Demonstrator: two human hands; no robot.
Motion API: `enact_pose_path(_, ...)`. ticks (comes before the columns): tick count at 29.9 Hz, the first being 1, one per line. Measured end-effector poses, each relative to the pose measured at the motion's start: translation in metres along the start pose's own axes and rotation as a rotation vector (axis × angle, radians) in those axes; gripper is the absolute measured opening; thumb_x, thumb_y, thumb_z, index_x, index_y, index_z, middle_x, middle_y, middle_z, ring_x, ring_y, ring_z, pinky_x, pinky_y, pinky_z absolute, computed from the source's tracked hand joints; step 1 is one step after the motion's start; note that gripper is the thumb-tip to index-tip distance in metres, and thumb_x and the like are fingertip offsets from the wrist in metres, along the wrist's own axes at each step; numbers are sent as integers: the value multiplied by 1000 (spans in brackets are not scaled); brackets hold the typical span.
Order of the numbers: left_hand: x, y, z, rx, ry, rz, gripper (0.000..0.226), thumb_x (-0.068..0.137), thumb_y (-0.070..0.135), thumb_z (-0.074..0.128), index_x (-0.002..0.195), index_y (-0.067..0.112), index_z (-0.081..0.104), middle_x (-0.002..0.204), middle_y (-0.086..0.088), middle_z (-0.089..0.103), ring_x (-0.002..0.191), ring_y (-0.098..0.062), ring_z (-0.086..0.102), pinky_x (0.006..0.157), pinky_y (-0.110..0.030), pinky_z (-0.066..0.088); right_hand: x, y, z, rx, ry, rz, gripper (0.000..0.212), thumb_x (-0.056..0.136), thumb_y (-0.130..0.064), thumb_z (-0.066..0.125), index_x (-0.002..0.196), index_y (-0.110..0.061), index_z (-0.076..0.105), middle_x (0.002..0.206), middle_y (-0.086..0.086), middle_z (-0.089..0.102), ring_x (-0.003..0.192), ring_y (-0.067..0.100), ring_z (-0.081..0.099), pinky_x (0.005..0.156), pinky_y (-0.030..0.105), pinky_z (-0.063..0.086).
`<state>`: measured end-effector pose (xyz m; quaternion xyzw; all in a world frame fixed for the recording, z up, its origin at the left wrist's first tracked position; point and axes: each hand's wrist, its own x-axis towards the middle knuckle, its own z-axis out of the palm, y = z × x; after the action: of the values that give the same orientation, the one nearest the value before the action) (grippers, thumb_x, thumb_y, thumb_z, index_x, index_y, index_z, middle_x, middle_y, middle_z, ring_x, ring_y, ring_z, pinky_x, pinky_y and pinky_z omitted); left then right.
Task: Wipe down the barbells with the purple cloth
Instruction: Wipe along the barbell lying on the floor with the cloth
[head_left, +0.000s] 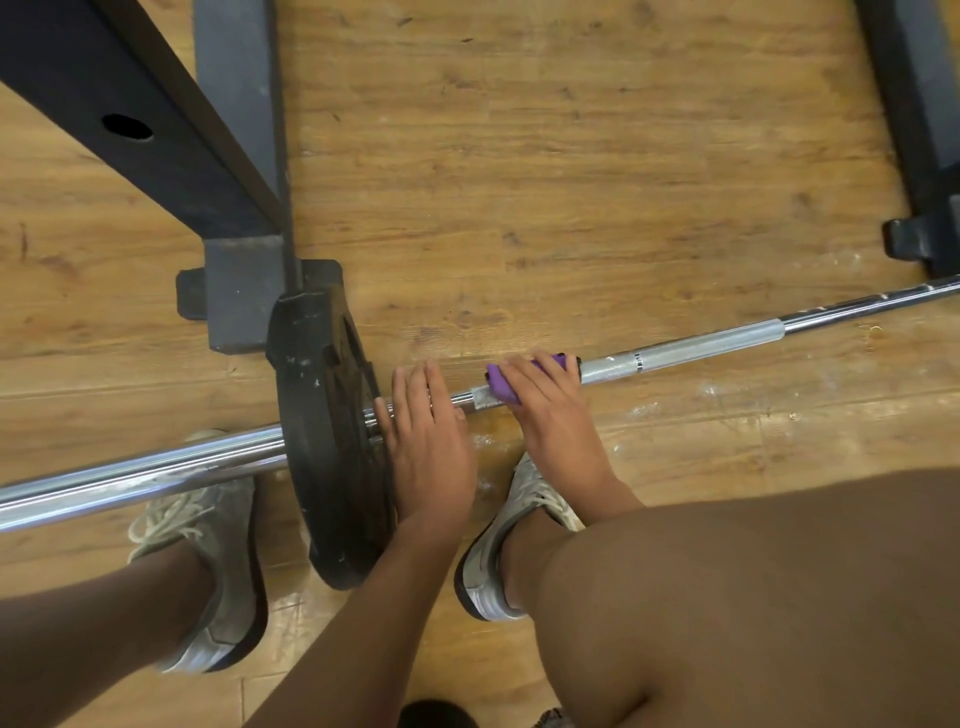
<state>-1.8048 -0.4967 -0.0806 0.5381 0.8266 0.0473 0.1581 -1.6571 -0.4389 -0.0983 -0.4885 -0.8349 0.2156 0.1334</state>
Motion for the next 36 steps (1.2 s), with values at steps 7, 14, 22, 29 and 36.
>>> enact_pose_path(7,-16,2,7,38,24,5,71,98,25,51,158,4,19,161,-17,31,153,-34,17,123,-50,4,-13,4,-1,-51,-50,-127,43,100,-11,52,143,-9,53,144,6,55,141,32,41,121,51,19)
enact_pose_path(14,-33,0,12,25,23,31,74,95,25,52,157,2,19,161,-18,31,153,-35,18,122,-52,7,-26,2,6,-54,28,-55,45,96,-8,51,141,-11,56,144,2,57,143,27,39,123,47,16)
enact_pose_path(22,-35,-2,19,-49,55,30,73,92,10,56,156,1,23,160,-18,31,152,-35,18,122,-54,8,-29,-2,0,-71,-131,-319,62,85,1,48,146,-10,50,153,6,48,146,34,36,125,47,11)
enact_pose_path(29,-24,1,10,-18,37,13,78,93,9,59,158,4,17,163,-16,26,154,-33,14,123,-51,3,-16,0,0,-95,-22,-58,62,88,6,67,144,-13,52,146,3,55,143,30,39,123,42,15)
enact_pose_path(36,-6,-1,4,-23,25,-2,86,89,-8,52,160,10,7,168,-11,11,156,-28,0,122,-47,-8,-12,6,-3,-160,-19,-118,64,91,5,63,149,-15,45,152,4,49,146,31,34,124,46,14)
